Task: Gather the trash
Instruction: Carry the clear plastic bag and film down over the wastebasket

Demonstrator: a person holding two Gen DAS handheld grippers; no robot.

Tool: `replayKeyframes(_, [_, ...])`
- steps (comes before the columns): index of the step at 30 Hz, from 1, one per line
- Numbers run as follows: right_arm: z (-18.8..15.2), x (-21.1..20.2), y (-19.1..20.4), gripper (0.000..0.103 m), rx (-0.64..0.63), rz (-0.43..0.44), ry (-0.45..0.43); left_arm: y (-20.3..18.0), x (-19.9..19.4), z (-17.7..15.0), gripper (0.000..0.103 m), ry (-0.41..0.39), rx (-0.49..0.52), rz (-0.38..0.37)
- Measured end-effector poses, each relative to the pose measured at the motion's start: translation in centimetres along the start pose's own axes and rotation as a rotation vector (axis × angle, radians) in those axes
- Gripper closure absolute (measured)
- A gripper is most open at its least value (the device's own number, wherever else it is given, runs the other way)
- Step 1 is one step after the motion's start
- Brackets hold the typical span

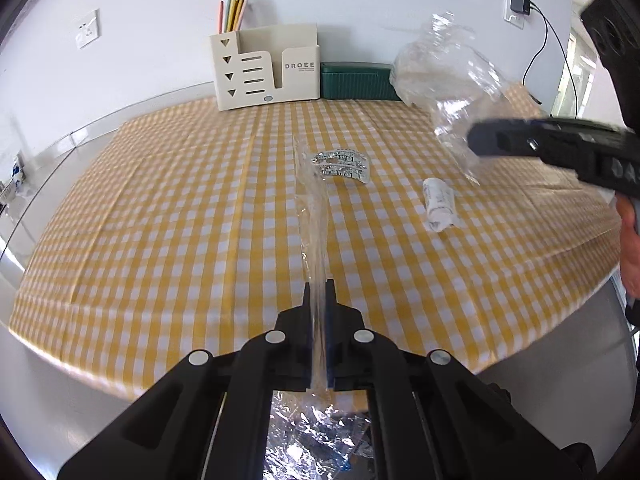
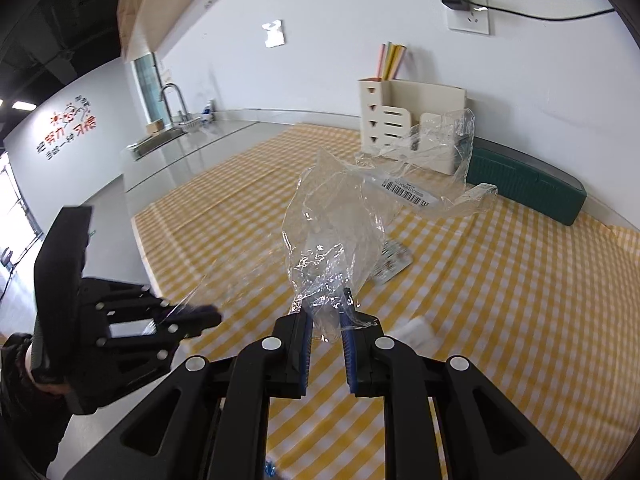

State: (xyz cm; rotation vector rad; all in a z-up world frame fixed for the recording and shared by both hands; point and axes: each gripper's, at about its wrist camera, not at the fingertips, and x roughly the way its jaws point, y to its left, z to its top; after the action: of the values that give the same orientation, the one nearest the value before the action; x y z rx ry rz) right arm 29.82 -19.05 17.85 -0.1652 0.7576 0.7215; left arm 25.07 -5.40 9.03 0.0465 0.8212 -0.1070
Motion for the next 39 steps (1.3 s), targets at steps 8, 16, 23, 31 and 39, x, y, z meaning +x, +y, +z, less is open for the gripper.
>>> replayKeyframes(8, [-5.4,-3.2,4.9,0.086,-0.020,0.064,-0.003,0.0,-4.1,-4.8,0.098,-0.037,-0.018,0.023])
replayKeyframes(16, [-13.1,-4.1,10.5,0.086,-0.050,0.120,0.048,-0.5,-7.8,-12.2,0.098,-0.054,-0.046,0.040])
replayKeyframes(23, [-19.9,-3.5,14.6,0.085,-0.056,0.164,0.102,-0.9,-8.0,-18.3,0.098,-0.010,-0.075,0.029])
replayKeyframes(31, [-27.2,-0.1,16.2,0.085,-0.018,0.214,0.197,-1.4,-5.0,-25.8,0.098,0.049,-0.112,0.001])
replayKeyframes(39, [-35.0,6.2,15.5,0.085,0.058,0.218,0.341,-2.1,0.6,-31.9,0.098,0.145,-0.079,-0.012])
